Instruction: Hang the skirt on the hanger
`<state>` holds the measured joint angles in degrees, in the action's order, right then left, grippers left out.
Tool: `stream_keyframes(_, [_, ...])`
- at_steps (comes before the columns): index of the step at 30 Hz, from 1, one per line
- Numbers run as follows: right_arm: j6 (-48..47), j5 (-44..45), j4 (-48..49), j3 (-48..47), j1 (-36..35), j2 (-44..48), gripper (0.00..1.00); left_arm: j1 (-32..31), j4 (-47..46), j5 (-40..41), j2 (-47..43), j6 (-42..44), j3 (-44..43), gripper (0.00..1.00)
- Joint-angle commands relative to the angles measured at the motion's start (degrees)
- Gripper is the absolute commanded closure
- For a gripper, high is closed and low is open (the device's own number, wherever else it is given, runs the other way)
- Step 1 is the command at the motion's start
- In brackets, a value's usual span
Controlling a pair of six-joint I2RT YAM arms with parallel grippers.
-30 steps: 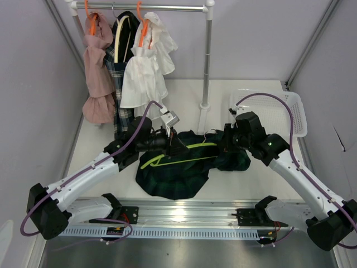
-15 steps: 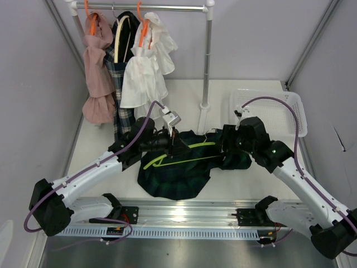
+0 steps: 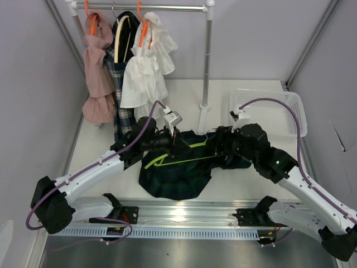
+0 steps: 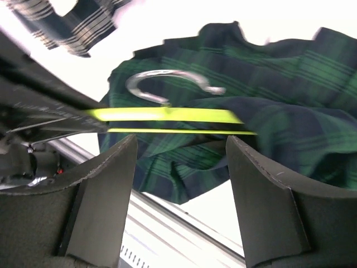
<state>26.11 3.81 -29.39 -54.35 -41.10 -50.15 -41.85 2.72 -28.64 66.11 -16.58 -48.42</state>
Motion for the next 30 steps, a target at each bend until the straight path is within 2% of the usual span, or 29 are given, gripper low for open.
stream_keyframes(1, [1.1,5.6,5.7,-0.3,-4.2,-1.5,0.30,-0.3,-4.3,-0.5,0.5,-0.6,-1.1,1.00])
stream_keyframes(5, [1.9,13.1,8.8,0.3,-8.6,-4.2,0.30,-0.3,-4.4,-0.8,0.8,-0.7,-1.3,1.00])
stream_keyframes(10, [2.3,16.6,12.3,0.6,-10.8,-7.5,0.30,-0.4,-4.0,-0.9,1.0,-0.6,-1.6,1.00])
stream_keyframes(16, [2.2,20.6,13.8,1.7,-12.1,-10.5,0.38,-0.4,-3.7,-0.9,0.9,-0.4,-1.8,1.00])
stream_keyframes(22, [2.5,21.7,14.7,2.8,-12.6,-10.8,0.50,-0.4,-3.2,-0.9,1.0,-0.2,-1.9,1.00])
stream_keyframes(28, [2.5,22.0,15.3,3.1,-12.6,-11.5,0.71,-0.5,-3.2,-1.1,1.1,-0.2,-2.1,1.00])
stream_keyframes(30, [2.4,22.0,15.6,3.3,-12.7,-11.7,0.81,-0.6,-3.1,-0.9,1.1,-0.1,-2.3,1.00])
